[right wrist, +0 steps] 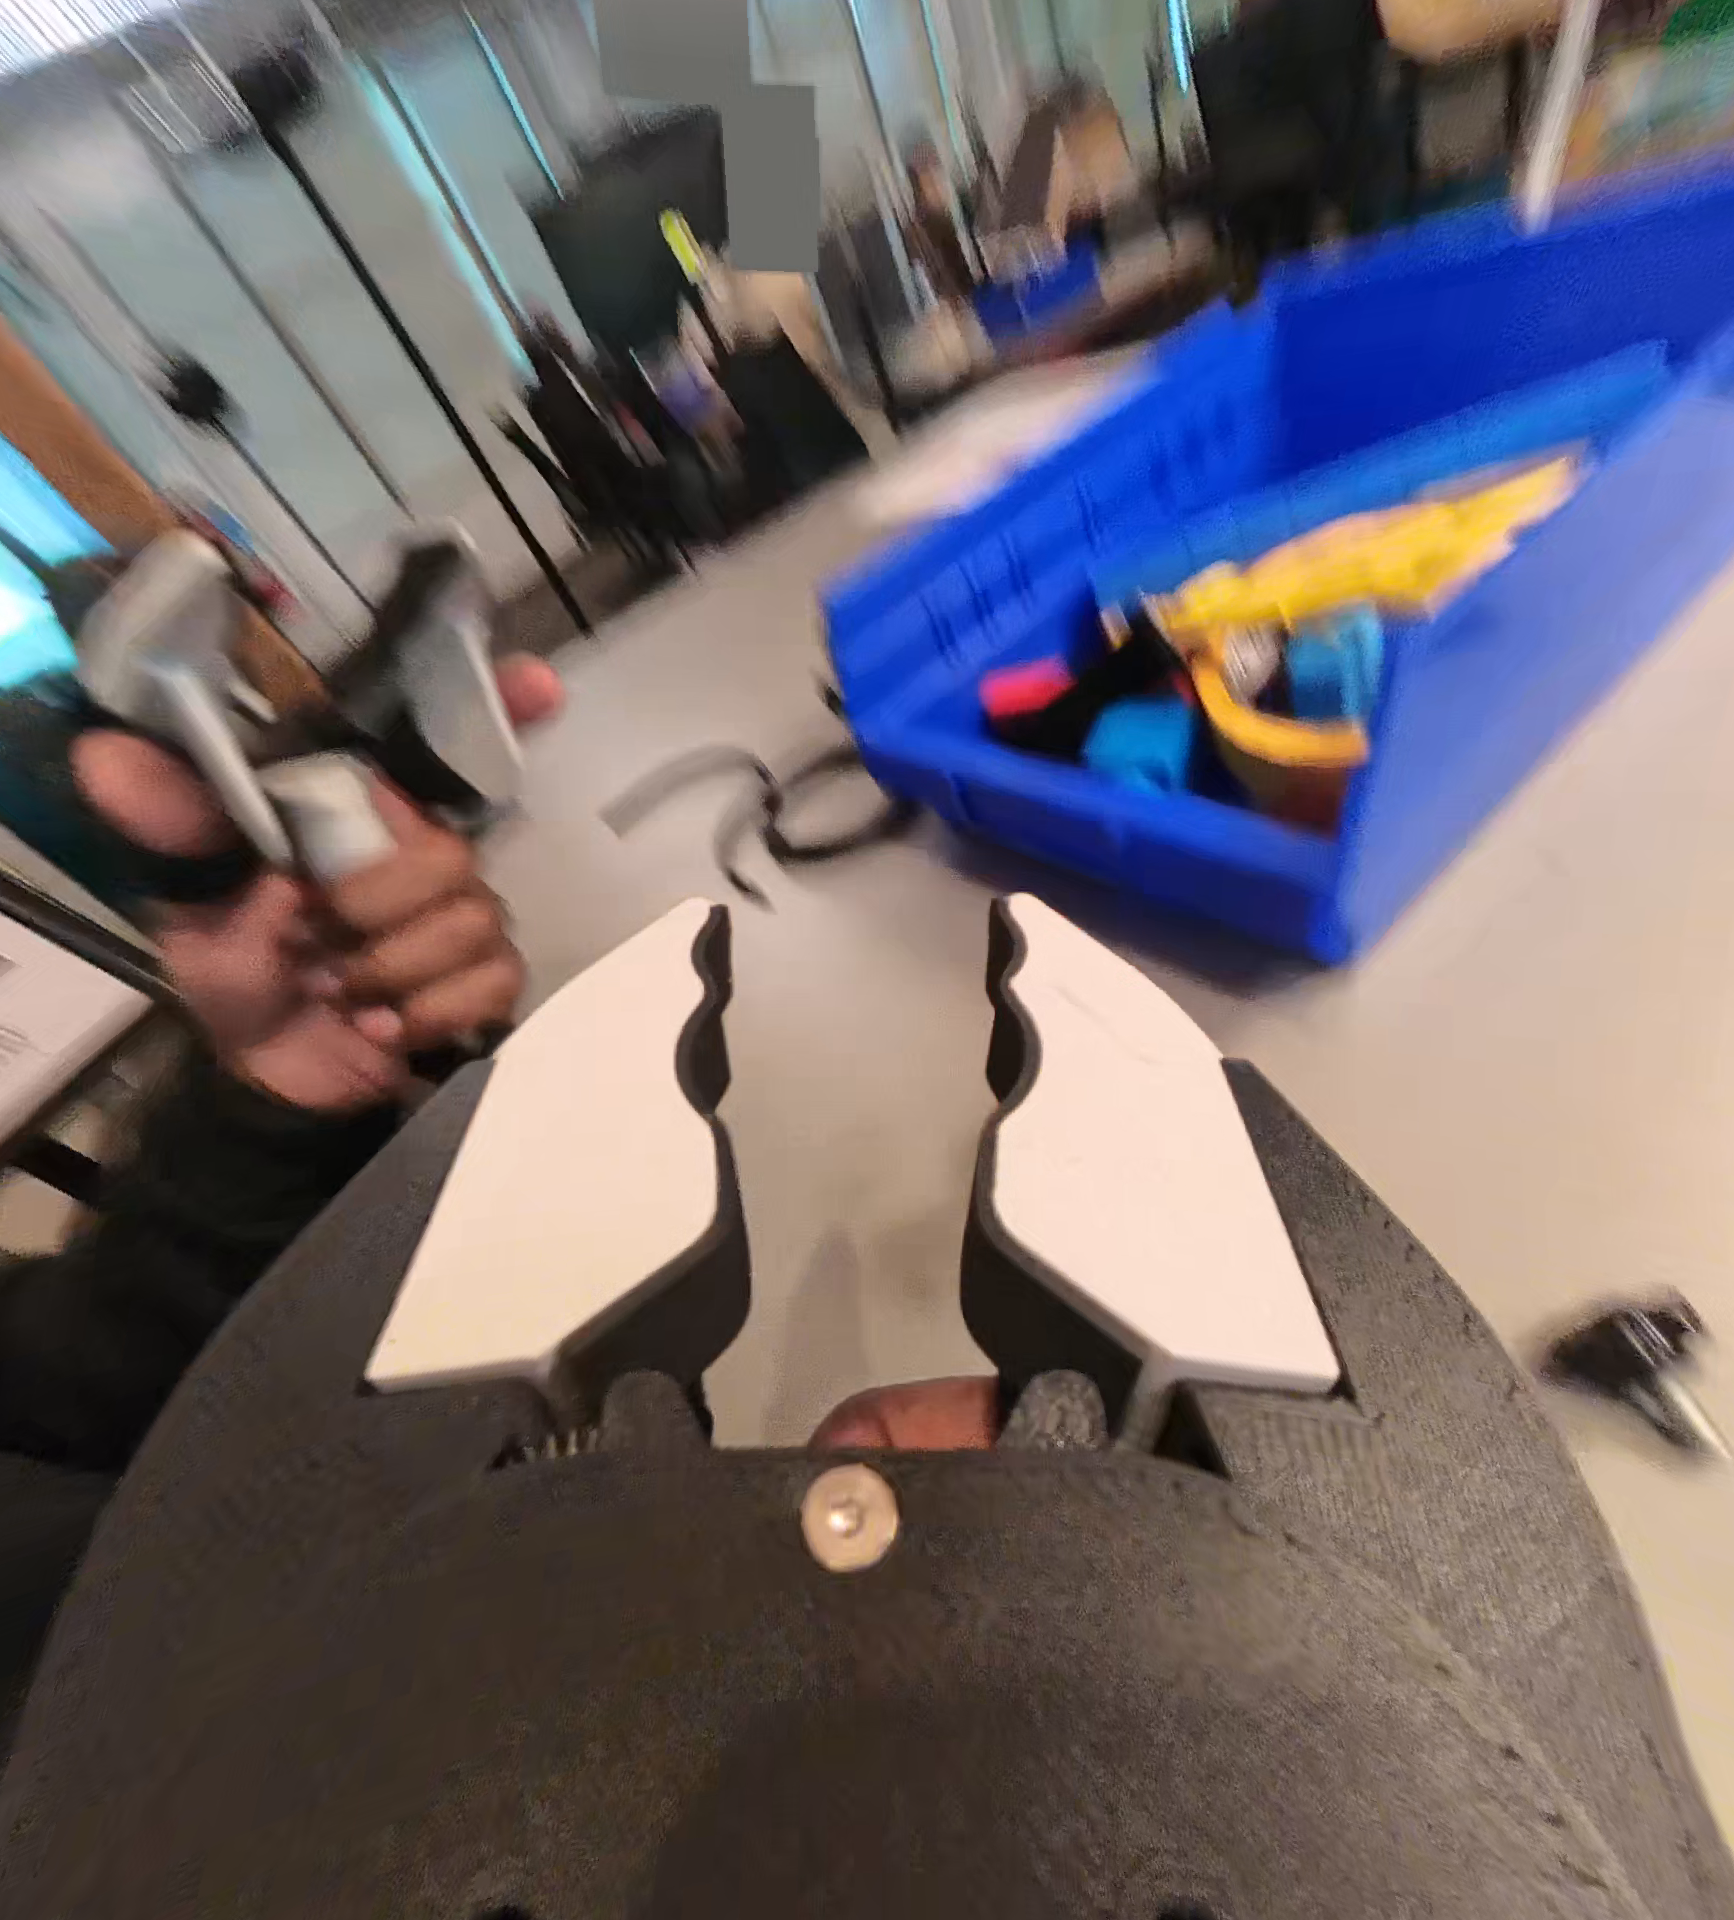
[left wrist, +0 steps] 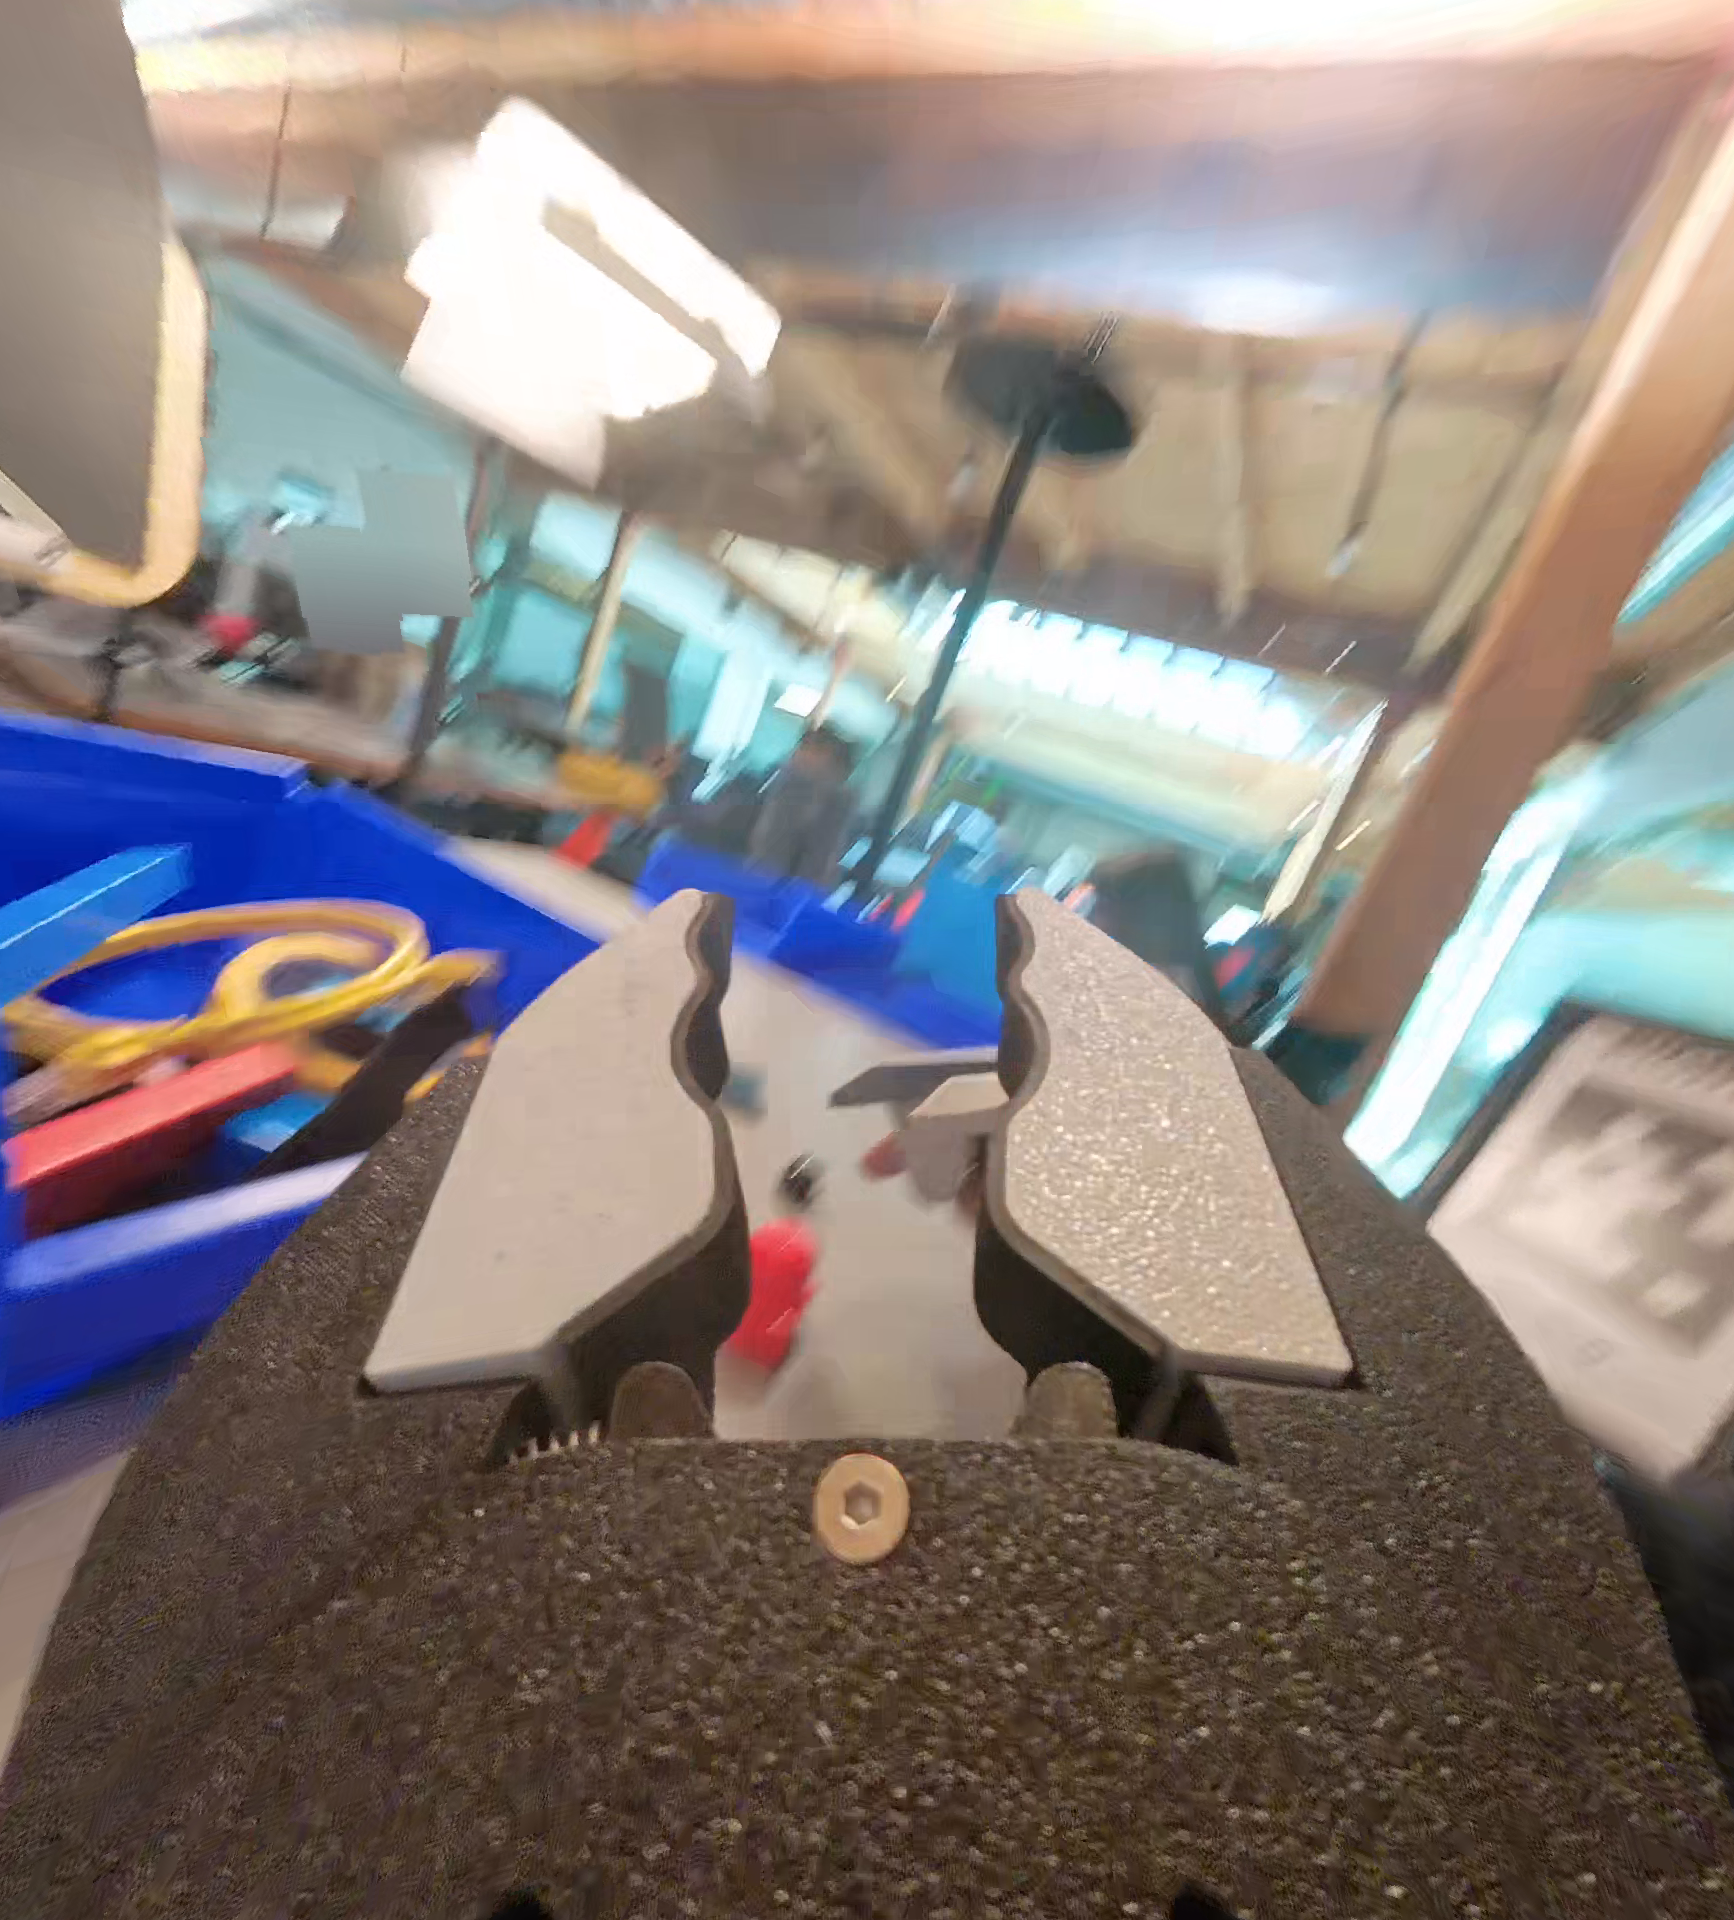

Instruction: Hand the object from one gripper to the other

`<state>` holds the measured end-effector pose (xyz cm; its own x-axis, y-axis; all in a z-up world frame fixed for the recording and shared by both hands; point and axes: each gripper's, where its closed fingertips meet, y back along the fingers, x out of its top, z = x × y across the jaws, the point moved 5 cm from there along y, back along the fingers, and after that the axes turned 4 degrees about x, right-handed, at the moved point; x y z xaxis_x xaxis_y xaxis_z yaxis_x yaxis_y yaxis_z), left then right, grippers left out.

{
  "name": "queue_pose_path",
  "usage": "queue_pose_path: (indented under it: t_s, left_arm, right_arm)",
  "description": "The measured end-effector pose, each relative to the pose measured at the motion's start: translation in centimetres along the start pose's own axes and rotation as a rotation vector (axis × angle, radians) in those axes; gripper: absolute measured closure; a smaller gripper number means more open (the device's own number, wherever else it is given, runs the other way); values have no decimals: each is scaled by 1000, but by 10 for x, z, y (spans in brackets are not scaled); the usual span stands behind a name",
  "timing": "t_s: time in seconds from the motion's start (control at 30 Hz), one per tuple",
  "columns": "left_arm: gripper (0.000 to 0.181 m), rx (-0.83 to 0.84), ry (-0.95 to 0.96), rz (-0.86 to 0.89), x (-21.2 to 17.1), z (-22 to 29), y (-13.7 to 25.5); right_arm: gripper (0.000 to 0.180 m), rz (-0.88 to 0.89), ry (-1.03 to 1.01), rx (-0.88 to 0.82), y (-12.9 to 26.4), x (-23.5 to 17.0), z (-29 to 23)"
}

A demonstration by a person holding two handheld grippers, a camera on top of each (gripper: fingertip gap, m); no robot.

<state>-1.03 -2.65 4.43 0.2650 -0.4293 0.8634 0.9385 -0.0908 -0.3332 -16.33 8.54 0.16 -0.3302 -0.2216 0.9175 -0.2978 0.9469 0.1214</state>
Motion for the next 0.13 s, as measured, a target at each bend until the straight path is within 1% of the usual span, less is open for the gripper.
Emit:
queue_pose_path:
  t_s: [0.07, 0.13]
  left_arm:
    - [131, -145, 139, 207, 34, 21, 13]
    - [132, -319, 252, 446, 69, 48, 34]
  right_arm:
    - [134, 278, -7, 151, 17, 35, -32]
    - [138, 593, 23, 381, 49, 67, -78]
